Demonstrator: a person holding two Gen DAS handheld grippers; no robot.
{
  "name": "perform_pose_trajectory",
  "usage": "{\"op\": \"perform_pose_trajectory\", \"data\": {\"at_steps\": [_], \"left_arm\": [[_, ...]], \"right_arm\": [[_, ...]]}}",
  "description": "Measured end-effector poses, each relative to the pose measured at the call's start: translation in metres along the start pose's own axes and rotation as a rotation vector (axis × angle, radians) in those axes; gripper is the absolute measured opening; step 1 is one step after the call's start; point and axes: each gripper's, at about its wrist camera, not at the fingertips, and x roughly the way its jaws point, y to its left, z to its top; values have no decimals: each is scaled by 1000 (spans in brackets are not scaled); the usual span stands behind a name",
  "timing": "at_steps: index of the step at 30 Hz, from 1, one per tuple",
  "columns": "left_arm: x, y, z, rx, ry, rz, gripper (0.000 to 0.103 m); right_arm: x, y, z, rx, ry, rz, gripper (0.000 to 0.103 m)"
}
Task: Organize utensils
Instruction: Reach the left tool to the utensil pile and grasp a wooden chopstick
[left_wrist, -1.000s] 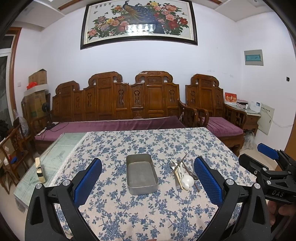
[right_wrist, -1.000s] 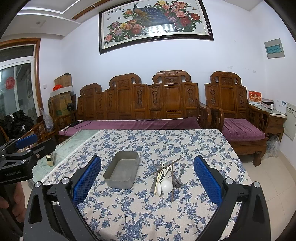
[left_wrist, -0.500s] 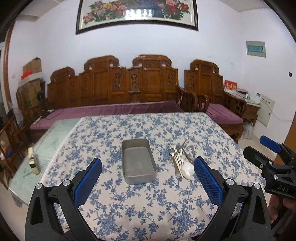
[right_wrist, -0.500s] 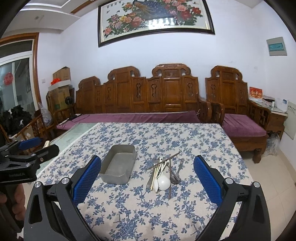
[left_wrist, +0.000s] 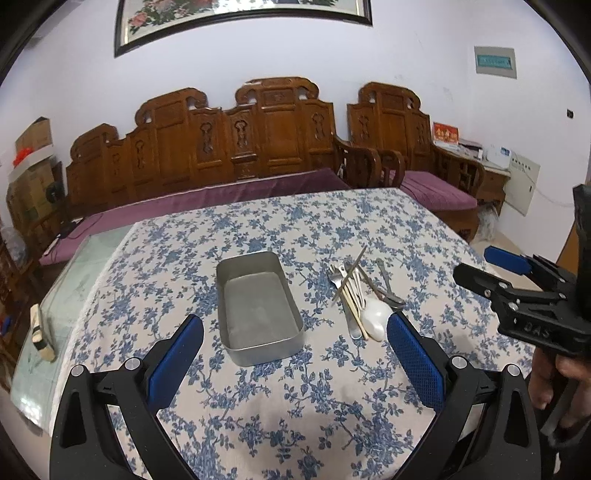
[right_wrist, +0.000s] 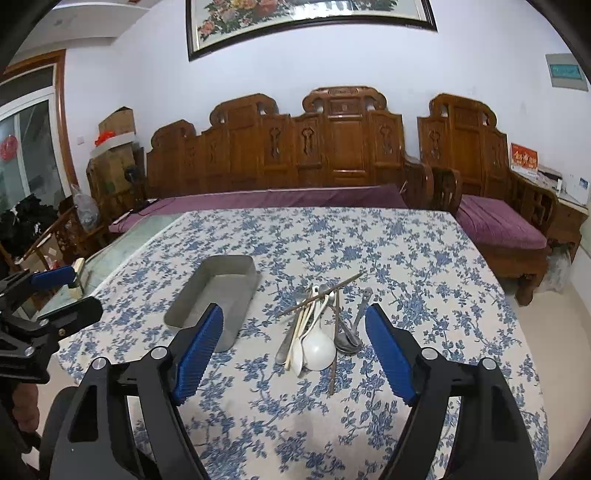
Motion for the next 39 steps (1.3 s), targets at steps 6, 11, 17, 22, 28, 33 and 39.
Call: {"op": "perform_pose_trajectory", "data": {"at_steps": [6,11,17,22,28,33,39], "left_arm": [[34,-4,1,25,40,-9,96],[61,-13,3,74,72,-8,96],[94,-26,11,111,143,-80,87],[121,-37,19,133,183,-128,82],[165,-51,25,171,247,-173,70],[211,-62,21,197,333,-197,53],[256,-68,16,196,397,-186,40]], "right_arm": [[44,-20,-9,8,48,-4,79],[83,-35,-23,-5,104,-18,76],[126,-54,-31,-33,148,-37,71],[153,-65,-28,-42,180,-9,65],[178,-82,-28,-60,228,18,57],[185,-94,-32,-31,258,34,56],[183,-94,-30,-19,257,56,56]]}}
